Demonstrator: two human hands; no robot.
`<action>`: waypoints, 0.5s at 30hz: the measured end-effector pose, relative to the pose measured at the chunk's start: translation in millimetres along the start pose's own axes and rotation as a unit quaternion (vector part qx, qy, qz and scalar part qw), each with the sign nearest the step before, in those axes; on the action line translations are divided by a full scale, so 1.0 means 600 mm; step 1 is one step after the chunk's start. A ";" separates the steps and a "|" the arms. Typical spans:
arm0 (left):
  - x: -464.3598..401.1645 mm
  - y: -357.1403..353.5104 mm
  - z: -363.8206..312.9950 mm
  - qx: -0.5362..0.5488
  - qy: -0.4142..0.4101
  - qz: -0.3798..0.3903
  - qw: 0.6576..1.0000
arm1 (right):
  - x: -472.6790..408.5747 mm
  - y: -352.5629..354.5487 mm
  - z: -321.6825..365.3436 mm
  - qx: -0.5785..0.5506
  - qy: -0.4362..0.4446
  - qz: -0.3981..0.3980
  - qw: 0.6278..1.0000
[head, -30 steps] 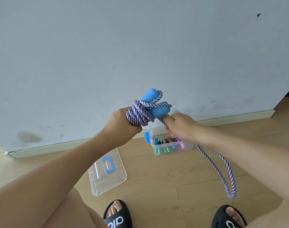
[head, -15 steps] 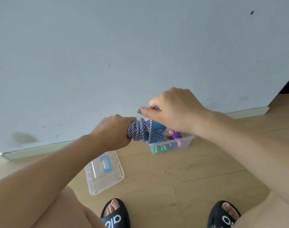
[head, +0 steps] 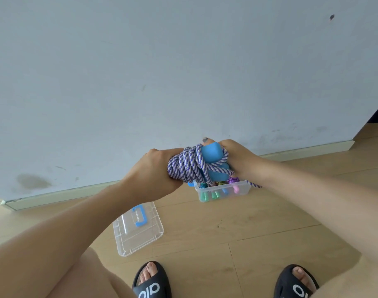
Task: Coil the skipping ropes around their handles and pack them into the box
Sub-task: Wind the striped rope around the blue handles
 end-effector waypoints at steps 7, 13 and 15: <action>-0.005 0.009 -0.012 0.135 0.097 -0.015 0.986 | 0.026 -0.012 -0.009 -0.046 -0.048 0.039 0.997; -0.021 -0.001 0.002 0.240 0.224 -0.008 0.944 | 0.040 -0.024 0.004 -0.066 -0.060 -0.042 0.995; -0.022 -0.004 0.008 0.246 0.246 -0.015 0.937 | 0.053 -0.026 0.006 -0.002 -0.062 -0.056 0.996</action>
Point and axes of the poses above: each hand's wrist, its own x-axis away from the middle knuckle, its own y-axis out of the back of the hand, z = x × y, the point moved 2 cm from there along -x, towards the middle knuckle, and after that the axes turned 8 degrees about z, right-handed, at the moved point
